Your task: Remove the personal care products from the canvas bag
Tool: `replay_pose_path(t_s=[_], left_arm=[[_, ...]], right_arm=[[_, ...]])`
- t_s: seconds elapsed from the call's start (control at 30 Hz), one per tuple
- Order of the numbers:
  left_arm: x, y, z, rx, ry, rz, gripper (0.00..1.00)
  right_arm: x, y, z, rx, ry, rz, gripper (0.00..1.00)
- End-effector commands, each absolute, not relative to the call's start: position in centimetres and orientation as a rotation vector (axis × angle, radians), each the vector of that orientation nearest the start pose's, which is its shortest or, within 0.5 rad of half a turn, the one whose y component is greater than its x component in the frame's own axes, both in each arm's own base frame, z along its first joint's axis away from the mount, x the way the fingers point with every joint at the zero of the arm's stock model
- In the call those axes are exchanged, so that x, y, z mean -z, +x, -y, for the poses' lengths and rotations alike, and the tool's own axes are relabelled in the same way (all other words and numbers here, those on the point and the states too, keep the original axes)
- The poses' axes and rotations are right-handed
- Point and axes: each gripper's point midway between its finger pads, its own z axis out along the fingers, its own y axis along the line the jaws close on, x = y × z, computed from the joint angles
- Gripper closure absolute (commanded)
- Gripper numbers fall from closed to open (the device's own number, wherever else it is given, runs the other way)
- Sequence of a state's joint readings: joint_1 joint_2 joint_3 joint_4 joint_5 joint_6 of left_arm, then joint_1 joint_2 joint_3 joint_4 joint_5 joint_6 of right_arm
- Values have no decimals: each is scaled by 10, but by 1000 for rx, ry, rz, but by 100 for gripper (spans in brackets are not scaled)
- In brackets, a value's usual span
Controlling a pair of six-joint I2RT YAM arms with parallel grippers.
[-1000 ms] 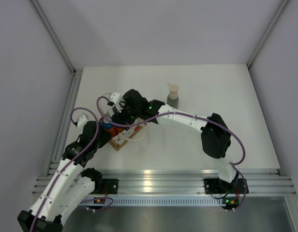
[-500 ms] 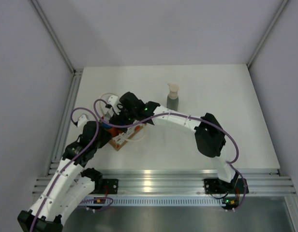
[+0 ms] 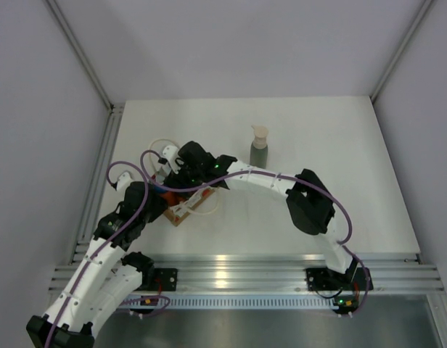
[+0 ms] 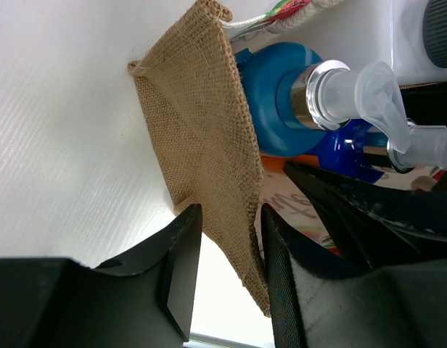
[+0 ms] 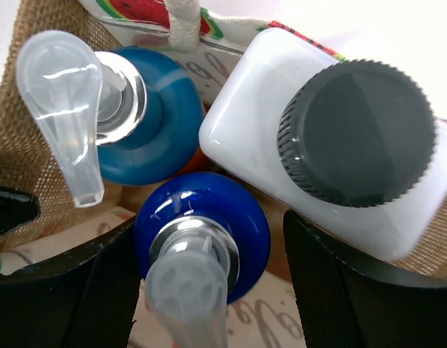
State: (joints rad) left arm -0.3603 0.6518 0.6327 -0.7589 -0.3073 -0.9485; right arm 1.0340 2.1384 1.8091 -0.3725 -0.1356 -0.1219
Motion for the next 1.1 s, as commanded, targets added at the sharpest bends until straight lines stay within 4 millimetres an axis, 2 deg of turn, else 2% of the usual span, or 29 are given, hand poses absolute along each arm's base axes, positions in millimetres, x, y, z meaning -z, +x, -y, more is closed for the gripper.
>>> replay_pose_path(t_s=[0.0, 0.37, 0.47, 0.5, 0.57, 0.6, 0.73, 0.83, 0.97, 1.07], left_arm=[[-131, 211, 55, 297, -821, -2178, 57], [-132, 210, 56, 301, -820, -2175, 57], [-132, 210, 56, 301, -820, -2175, 57], [-132, 210, 56, 300, -817, -2176, 57], [-133, 210, 55, 302, -818, -2170, 57], [-134, 211, 55, 302, -818, -2170, 57], [-133, 211, 55, 297, -820, -2171, 57], [-133, 211, 55, 299, -821, -2169, 57], [-134, 211, 55, 298, -824, -2166, 57], [-134, 212, 54, 297, -826, -2164, 57]], right_arm=[[-139, 280, -520, -656, -1272, -1839, 29], [-135, 281, -525, -698, -1204, -1812, 30], [-133, 282, -524, -692, -1201, -1815, 40], [-135, 283, -524, -693, -1203, -1810, 51], [-135, 281, -524, -700, -1215, -1801, 69], [-141, 280, -524, -708, -1210, -1786, 87], [-152, 277, -521, -720, -1205, -1754, 94], [-167, 273, -519, -743, -1200, -1718, 100], [-197, 268, -516, -776, -1181, -1649, 100], [-212, 267, -511, -775, -1170, -1622, 100]])
